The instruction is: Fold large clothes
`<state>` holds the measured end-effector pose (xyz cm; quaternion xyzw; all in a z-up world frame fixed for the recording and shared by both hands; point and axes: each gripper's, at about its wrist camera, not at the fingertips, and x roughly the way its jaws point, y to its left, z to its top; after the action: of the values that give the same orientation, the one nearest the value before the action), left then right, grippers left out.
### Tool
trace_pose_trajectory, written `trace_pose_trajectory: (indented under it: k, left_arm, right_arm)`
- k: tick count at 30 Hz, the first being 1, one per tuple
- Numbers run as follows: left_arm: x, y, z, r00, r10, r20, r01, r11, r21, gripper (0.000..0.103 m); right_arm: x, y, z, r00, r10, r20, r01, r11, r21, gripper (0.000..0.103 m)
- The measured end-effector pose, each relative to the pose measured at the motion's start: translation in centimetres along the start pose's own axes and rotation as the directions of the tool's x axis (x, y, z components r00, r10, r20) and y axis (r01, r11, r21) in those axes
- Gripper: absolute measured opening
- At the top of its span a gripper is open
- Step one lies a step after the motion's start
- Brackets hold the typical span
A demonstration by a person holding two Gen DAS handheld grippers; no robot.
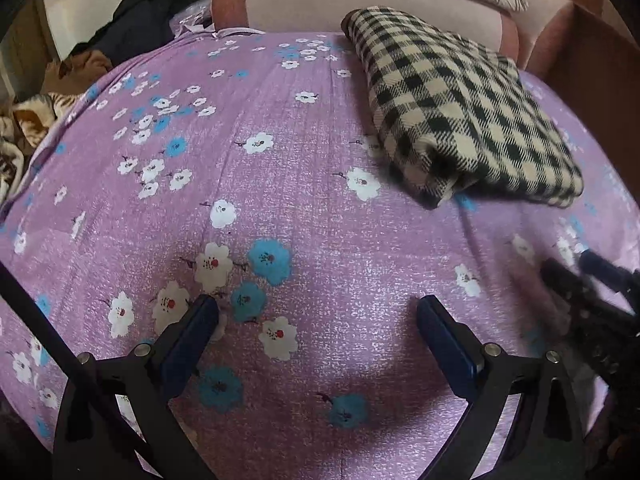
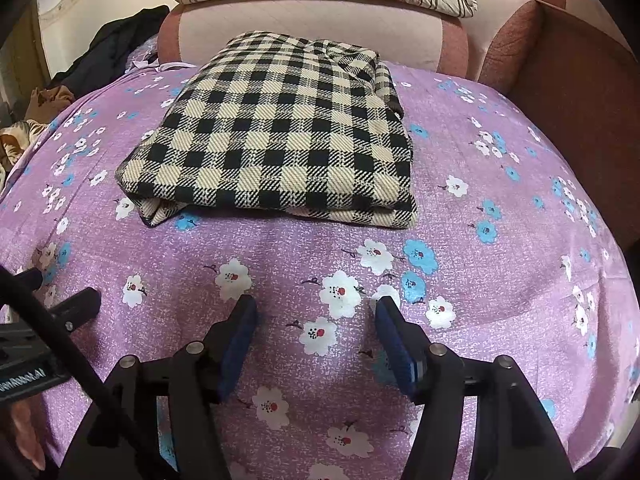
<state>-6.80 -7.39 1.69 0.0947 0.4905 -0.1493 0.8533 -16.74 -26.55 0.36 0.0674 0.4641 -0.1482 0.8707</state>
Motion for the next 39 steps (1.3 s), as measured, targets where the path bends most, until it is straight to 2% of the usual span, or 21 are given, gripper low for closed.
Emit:
trace_pose_trajectory:
  k: [2,6,14,25,29,32,34,37,39]
  left_arm:
    - [0.3,0.0,-0.1,1.000,0.012,0.007,-0.012,1.000,-0.001,0.103]
    - [0.5,0.6,0.0,0.999,-0.014,0.038,0.015,0.999,-0.033,0.103]
    - [0.6,0.3,-0.2,0.998,-0.004,0.070,0.002,1.000,0.023,0.103]
    - [0.2,0.5,-0.3,0.997,-0.039,0.062,0.035,0.998,0.056,0.103]
    - [-0.4,0.4,-0.2,0.996,0.000,0.088,-0.004,0.999,0.049,0.103]
    - [-1.9,0.5,0.0,0.984,0.042,0.175,-0.048,0.998,0.033,0.103]
    - [-3.8,0.5,0.2,0.966,0.044,0.256,-0.052,0.998,0.024,0.103]
    - [-5.9,0.1,0.3,0.945,-0.006,0.328,-0.011,0.999,0.050,0.103]
    - [-6.2,-0.4,0.3,0.947,-0.049,0.318,0.027,0.997,0.074,0.103]
  right_arm:
    - [0.0,0.1,0.0,1.000,-0.002,-0.001,0.002,1.000,0.003,0.067]
    - [0.0,0.1,-0.1,1.000,-0.004,-0.002,0.004,1.000,0.007,0.067]
    - [0.0,0.1,-0.2,1.000,-0.004,-0.004,0.004,1.000,0.014,0.068]
    - [0.0,0.1,-0.1,1.000,-0.003,-0.004,0.004,1.000,0.018,0.069]
    - [-0.3,0.3,-0.2,1.000,0.005,0.005,-0.005,1.000,0.019,0.069]
    - [-0.5,0.4,-0.2,1.000,0.000,0.016,0.000,1.000,0.015,0.069]
    - [-0.7,0.4,-0.2,1.000,-0.002,0.024,0.002,1.000,0.019,0.069]
    - [-0.9,0.3,-0.1,1.000,0.000,0.031,-0.001,1.000,0.029,0.069]
    - [-0.9,0.3,-0.1,0.999,0.000,0.035,-0.001,1.000,0.029,0.069]
